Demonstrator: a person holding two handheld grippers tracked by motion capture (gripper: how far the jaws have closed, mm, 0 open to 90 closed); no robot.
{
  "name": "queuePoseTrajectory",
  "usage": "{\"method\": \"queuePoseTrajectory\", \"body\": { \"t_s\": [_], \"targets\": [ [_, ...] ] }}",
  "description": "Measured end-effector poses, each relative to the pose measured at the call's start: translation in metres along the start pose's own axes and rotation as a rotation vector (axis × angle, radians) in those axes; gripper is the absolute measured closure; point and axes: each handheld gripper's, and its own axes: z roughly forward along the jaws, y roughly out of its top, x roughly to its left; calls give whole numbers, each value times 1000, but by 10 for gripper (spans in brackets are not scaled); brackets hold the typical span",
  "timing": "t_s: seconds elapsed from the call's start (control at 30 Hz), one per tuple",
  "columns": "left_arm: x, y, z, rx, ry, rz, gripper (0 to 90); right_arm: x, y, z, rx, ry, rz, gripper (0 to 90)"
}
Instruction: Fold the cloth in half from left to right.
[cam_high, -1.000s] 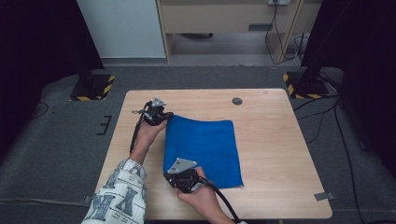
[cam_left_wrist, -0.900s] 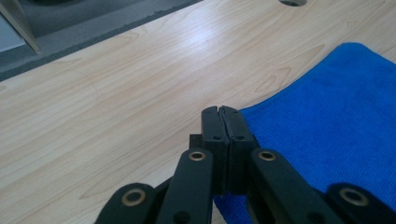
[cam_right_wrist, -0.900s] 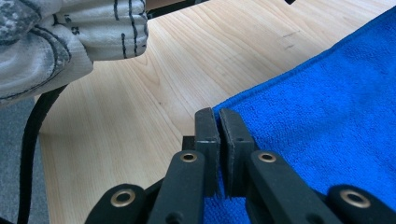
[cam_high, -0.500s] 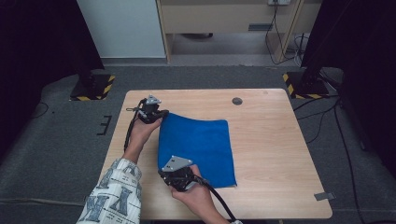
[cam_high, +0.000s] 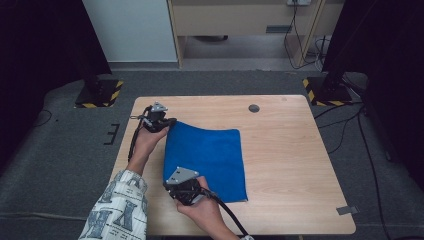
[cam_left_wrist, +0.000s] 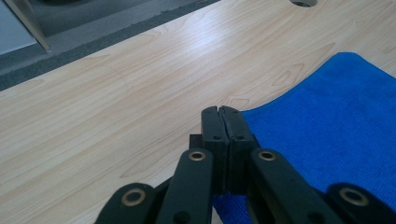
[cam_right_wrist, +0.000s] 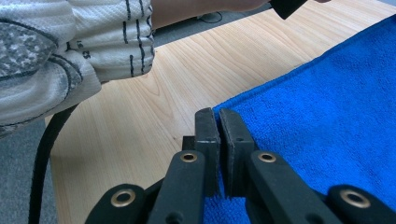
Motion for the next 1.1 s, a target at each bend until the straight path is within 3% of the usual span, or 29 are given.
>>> {"method": "queuePoseTrajectory", "body": {
  "t_s": [0.47, 0.67, 1.1],
  "targets": [
    [10, -5, -12, 0, 14, -11, 891, 8, 7, 10, -29, 32, 18, 871],
    [0, 0, -4, 7, 10, -2, 891, 5, 2, 3, -39, 27, 34, 871],
    [-27, 13, 24, 14, -7, 11, 890, -15, -29, -20, -43, -6, 86, 871]
  ]
}}
